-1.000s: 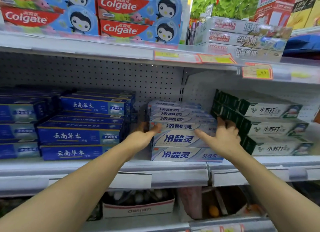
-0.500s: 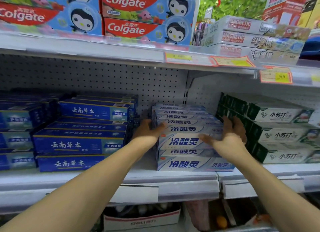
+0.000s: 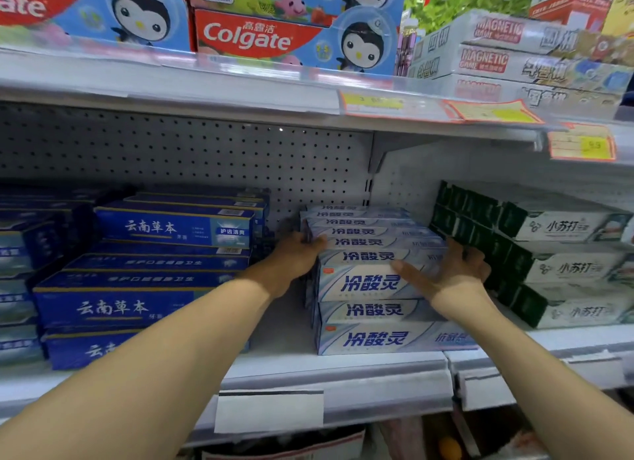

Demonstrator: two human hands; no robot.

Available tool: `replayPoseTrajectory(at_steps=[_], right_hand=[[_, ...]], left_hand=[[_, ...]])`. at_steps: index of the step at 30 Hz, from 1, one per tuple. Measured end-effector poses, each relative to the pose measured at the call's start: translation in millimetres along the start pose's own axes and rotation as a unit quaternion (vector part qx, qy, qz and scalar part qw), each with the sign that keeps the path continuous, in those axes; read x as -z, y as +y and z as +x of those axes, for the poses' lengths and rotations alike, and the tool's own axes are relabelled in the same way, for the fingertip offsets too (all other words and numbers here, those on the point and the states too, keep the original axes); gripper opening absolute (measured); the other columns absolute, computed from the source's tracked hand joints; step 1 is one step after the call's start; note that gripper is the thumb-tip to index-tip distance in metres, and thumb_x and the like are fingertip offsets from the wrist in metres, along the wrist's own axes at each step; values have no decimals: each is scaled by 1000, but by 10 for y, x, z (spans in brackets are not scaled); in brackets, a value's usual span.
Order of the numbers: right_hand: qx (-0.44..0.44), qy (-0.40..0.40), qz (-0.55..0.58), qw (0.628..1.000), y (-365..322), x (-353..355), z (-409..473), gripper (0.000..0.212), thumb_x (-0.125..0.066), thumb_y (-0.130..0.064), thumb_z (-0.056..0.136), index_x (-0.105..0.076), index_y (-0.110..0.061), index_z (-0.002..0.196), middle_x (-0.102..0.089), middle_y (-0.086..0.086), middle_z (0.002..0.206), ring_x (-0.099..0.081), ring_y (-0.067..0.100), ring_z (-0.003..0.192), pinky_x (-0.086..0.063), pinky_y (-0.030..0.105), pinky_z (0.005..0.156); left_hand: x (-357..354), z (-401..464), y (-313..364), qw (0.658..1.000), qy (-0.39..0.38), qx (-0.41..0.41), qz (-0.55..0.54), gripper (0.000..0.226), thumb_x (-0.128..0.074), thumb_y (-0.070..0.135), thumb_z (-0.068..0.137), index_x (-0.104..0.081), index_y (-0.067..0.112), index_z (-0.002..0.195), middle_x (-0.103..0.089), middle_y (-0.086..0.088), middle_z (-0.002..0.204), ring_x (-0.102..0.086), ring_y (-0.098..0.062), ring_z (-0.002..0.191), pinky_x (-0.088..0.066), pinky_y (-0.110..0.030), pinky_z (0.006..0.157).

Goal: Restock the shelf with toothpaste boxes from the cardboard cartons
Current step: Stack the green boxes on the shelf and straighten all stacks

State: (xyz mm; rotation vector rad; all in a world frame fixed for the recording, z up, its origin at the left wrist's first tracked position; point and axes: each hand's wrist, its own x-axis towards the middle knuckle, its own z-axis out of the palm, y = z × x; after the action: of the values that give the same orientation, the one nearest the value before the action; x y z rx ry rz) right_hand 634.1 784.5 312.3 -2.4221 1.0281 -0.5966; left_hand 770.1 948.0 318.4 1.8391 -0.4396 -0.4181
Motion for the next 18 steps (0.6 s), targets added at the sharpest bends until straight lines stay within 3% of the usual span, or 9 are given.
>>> replayPoseTrajectory(at_steps=[2,5,10,14,16,18], right_hand=[[7,14,-19,1000,-19,-5,21,107,-58,-73,67,-16,-16,148,-8,17,151,-7,35,139,-16,46,113],[51,64,-30,996,-11,-19,-13,101,-55,-76,68,-22,-21,146,-5,11,153,-1,29,142,-6,45,115],[26,12,-39,999,-59,-50,47,121,-30,-96,51,-17,-25,148,1,6,155,3,28,143,-5,47,116],[34,-22,-55,998,-76,-14,92,121,-31,-96,50,-13,-29,149,-1,4,157,-2,28,144,-9,45,116],[43,-26,-68,996,-78,7,105,111,-34,-89,58,-14,-28,149,-7,3,157,-5,28,143,-11,44,115],[46,-31,-79,995,-92,23,109,101,-39,-81,67,-15,-27,149,-10,1,156,-6,28,143,-13,43,115]], left_hand=[[14,49,11,1000,4,0,5,50,-47,38,96,-42,9,137,-50,-5,129,-45,-24,123,-36,-27,88],[84,191,43,999,34,11,7,72,-50,50,92,-27,9,147,-36,-10,148,-39,-29,131,-35,-37,107],[152,421,123,998,35,43,11,66,-42,43,98,-21,6,149,-27,-13,153,-33,-30,135,-31,-37,110],[130,523,194,996,-6,84,11,51,-46,34,99,-35,9,142,-32,-11,149,-36,-32,131,-39,-45,96],[130,506,204,995,-15,96,3,39,-46,29,99,-44,11,133,-41,-13,141,-45,-32,117,-43,-42,82],[125,514,187,995,-22,98,-9,32,-46,28,100,-47,14,128,-44,-12,136,-48,-28,100,-43,-41,79]])
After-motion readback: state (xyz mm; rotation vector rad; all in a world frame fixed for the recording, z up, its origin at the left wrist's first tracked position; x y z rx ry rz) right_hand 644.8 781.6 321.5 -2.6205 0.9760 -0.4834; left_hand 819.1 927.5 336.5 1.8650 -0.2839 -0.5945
